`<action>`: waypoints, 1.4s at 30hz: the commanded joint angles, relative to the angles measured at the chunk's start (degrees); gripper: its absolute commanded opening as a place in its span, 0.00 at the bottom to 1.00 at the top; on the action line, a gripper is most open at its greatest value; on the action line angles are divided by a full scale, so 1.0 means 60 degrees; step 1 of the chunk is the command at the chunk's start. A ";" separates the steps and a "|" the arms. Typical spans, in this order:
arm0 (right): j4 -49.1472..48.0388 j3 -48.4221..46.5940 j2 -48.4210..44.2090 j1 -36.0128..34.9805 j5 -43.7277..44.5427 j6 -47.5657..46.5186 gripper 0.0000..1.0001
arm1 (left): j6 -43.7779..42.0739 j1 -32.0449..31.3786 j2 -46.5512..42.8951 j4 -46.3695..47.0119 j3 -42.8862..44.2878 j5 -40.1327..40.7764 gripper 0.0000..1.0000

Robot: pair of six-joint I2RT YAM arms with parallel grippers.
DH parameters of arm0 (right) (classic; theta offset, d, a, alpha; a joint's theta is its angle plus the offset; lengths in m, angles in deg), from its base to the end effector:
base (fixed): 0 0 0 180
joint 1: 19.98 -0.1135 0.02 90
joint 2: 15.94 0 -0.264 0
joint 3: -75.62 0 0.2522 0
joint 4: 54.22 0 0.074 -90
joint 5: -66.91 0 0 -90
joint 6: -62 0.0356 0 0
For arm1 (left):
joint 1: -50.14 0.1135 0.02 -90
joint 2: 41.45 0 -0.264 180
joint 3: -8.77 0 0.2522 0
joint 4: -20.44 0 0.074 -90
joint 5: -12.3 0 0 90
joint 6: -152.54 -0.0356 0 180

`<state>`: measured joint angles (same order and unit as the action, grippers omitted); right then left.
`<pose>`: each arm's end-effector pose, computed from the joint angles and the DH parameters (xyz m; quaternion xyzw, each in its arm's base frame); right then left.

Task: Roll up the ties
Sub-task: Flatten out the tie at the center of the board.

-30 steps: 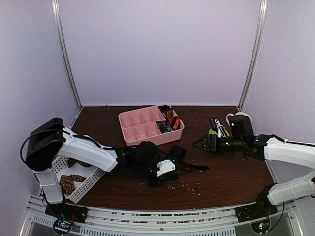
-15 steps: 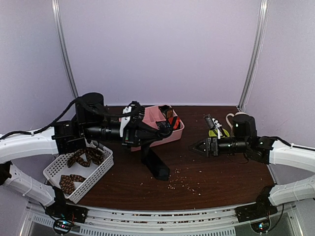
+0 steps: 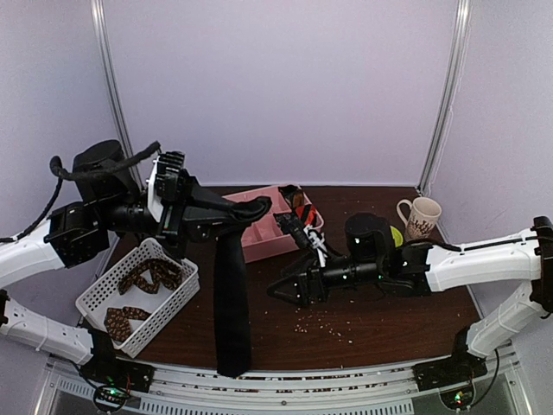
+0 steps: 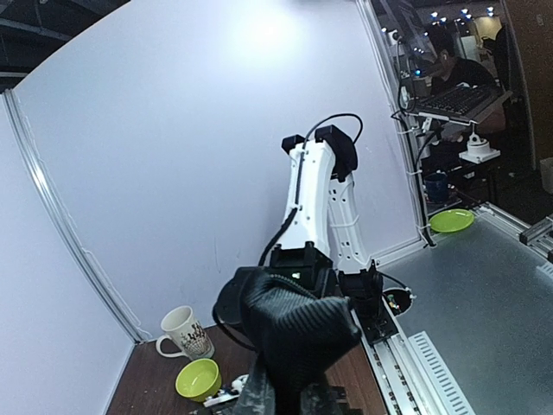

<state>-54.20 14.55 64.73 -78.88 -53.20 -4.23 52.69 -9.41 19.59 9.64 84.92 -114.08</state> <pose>0.1466 0.2777 0.2542 -0.3809 0.7072 0.5269 0.2777 0.1024 -0.2159 0.4179 0.5559 0.4008 -0.4853 0.5429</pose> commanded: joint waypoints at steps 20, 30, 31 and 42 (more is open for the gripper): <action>-0.4479 -0.1672 0.3529 -0.1805 0.2596 -0.0089 0.64 | 0.1607 0.0656 -0.0278 0.2506 -0.0749 -0.0056 0.00; -0.4707 0.1998 0.0614 -0.0535 0.4419 0.1319 0.00 | 0.2049 0.1092 -0.0969 0.3811 -0.2442 -0.0162 0.00; -0.4075 0.2192 0.0012 -0.0377 0.4601 0.1102 0.00 | 0.1881 0.1092 -0.0960 0.3642 -0.2565 -0.0347 0.00; 0.4435 0.1131 -0.3879 0.0302 0.7676 -0.0933 0.00 | 0.1808 0.1955 0.0751 0.5098 -0.5078 -0.0746 0.02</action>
<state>-47.82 21.96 44.82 -79.20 -15.60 -6.37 59.82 -0.82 20.07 27.17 61.71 -117.41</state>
